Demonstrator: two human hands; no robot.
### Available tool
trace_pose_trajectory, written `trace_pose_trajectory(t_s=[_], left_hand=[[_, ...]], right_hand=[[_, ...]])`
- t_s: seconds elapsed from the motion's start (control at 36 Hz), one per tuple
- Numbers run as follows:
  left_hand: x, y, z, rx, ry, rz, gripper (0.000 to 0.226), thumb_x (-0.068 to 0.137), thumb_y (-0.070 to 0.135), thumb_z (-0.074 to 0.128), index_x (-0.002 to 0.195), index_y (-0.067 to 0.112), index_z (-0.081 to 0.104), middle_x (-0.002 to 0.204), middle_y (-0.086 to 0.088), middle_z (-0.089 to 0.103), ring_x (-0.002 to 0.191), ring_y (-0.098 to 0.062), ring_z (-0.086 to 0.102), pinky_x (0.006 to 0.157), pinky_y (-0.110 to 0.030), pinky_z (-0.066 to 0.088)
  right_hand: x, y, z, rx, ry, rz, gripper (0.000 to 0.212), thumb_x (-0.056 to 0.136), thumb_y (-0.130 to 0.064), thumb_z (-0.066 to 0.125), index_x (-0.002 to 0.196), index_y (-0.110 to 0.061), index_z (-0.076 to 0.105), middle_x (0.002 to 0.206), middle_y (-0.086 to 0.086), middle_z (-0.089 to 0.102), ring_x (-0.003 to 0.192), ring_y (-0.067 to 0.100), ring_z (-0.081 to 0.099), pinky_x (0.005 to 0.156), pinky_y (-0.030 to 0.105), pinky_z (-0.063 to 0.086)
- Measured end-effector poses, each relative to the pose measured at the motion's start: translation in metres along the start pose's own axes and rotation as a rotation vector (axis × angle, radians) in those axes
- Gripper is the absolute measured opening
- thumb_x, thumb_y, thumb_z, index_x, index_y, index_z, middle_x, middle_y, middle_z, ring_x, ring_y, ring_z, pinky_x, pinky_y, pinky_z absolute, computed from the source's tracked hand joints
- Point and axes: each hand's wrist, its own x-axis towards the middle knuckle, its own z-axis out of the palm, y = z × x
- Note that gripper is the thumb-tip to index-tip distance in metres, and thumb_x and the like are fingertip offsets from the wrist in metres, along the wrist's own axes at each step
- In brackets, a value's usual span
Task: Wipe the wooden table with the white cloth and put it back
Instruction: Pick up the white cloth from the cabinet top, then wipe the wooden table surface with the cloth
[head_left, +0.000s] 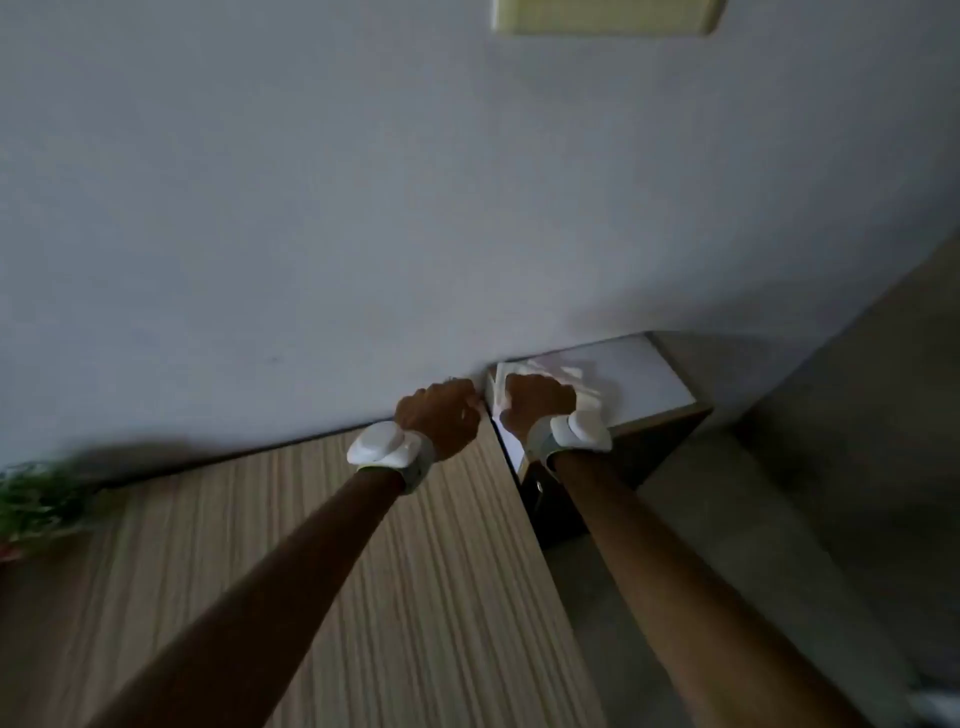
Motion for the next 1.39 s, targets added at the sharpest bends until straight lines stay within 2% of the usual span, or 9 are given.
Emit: trace_pose_trajectory(t_s=[0.28,0.5,0.64,0.78,0.83,0.89,1.03,1.25,1.39], left_hand=[[0.023,-0.007,0.094,-0.113,-0.072,-0.104,0.02,0.092,0.027,0.049,0.106,0.027,0.064,0.106,-0.004,0.068,0.098,-0.033,0.063,0.075,-0.03,0.038],[0.036,-0.013,0.098,-0.166,-0.069,-0.167,0.02,0.092,0.028,0.049,0.105,0.025,0.064,0.106,-0.007,0.069,0.098,-0.034,0.063,0.082,-0.037,0.048],[0.026,-0.023,0.081,-0.211,-0.028,-0.213,0.021,0.091,0.026,0.049,0.103,0.023,0.065,0.106,-0.006,0.069,0.099,-0.033,0.062,0.083,-0.038,0.05],[-0.006,-0.051,0.055,-0.237,0.072,-0.285,0.021,0.091,0.026,0.048,0.102,0.021,0.065,0.099,-0.003,0.072,0.095,-0.03,0.064,0.083,-0.042,0.051],[-0.017,-0.063,0.05,-0.251,0.106,-0.314,0.019,0.09,0.027,0.049,0.1,0.023,0.065,0.096,-0.002,0.073,0.093,-0.03,0.065,0.082,-0.041,0.052],[-0.021,-0.067,0.049,-0.26,0.15,-0.328,0.017,0.089,0.027,0.051,0.096,0.023,0.067,0.094,-0.001,0.072,0.091,-0.029,0.065,0.077,-0.038,0.051],[-0.066,-0.114,0.03,-0.253,0.185,-0.402,0.017,0.09,0.029,0.05,0.095,0.023,0.065,0.093,-0.001,0.072,0.09,-0.03,0.064,0.075,-0.038,0.051],[-0.136,-0.211,0.028,-0.22,0.231,-0.531,0.018,0.093,0.028,0.049,0.096,0.022,0.066,0.09,-0.002,0.072,0.084,-0.027,0.065,0.074,-0.039,0.054],[-0.179,-0.273,0.065,-0.183,0.258,-0.568,0.015,0.091,0.021,0.052,0.096,0.017,0.065,0.094,-0.003,0.07,0.078,-0.022,0.059,0.065,-0.032,0.042]], right_hand=[[0.046,0.046,0.085,-0.117,-0.058,0.013,0.04,0.103,-0.033,0.046,0.14,-0.018,0.041,0.143,0.012,0.04,0.124,0.035,0.049,0.098,0.046,0.042],[0.074,0.041,0.088,-0.216,0.046,-0.057,0.033,0.107,-0.011,0.031,0.138,-0.013,0.042,0.131,0.015,0.051,0.114,0.033,0.057,0.084,0.039,0.048],[0.064,0.029,0.069,-0.122,0.081,-0.08,0.028,0.101,-0.016,0.05,0.129,-0.013,0.053,0.124,0.011,0.063,0.111,0.033,0.064,0.085,0.037,0.047],[0.019,-0.026,0.04,0.12,0.112,-0.17,0.029,0.088,-0.018,0.058,0.116,-0.013,0.062,0.128,0.018,0.063,0.109,0.039,0.065,0.078,0.036,0.045],[0.0,-0.049,0.041,0.212,0.117,-0.193,0.023,0.091,-0.026,0.051,0.102,-0.013,0.065,0.118,0.02,0.068,0.114,0.039,0.064,0.09,0.041,0.047],[-0.008,-0.062,0.045,0.305,0.098,-0.176,0.032,0.095,-0.035,0.046,0.094,-0.011,0.067,0.104,0.02,0.071,0.103,0.039,0.067,0.082,0.038,0.046],[-0.033,-0.115,0.058,0.182,-0.105,-0.226,0.03,0.086,-0.029,0.059,0.111,-0.014,0.061,0.116,0.014,0.069,0.109,0.036,0.065,0.076,0.034,0.036],[-0.07,-0.189,0.091,0.091,0.01,-0.295,0.044,0.092,-0.008,0.057,0.135,-0.009,0.046,0.128,0.017,0.058,0.109,0.037,0.063,0.075,0.036,0.044],[-0.129,-0.247,0.158,0.082,-0.334,-0.515,0.042,0.094,-0.029,0.032,0.128,-0.022,0.056,0.122,0.011,0.058,0.113,0.036,0.062,0.085,0.042,0.048]])
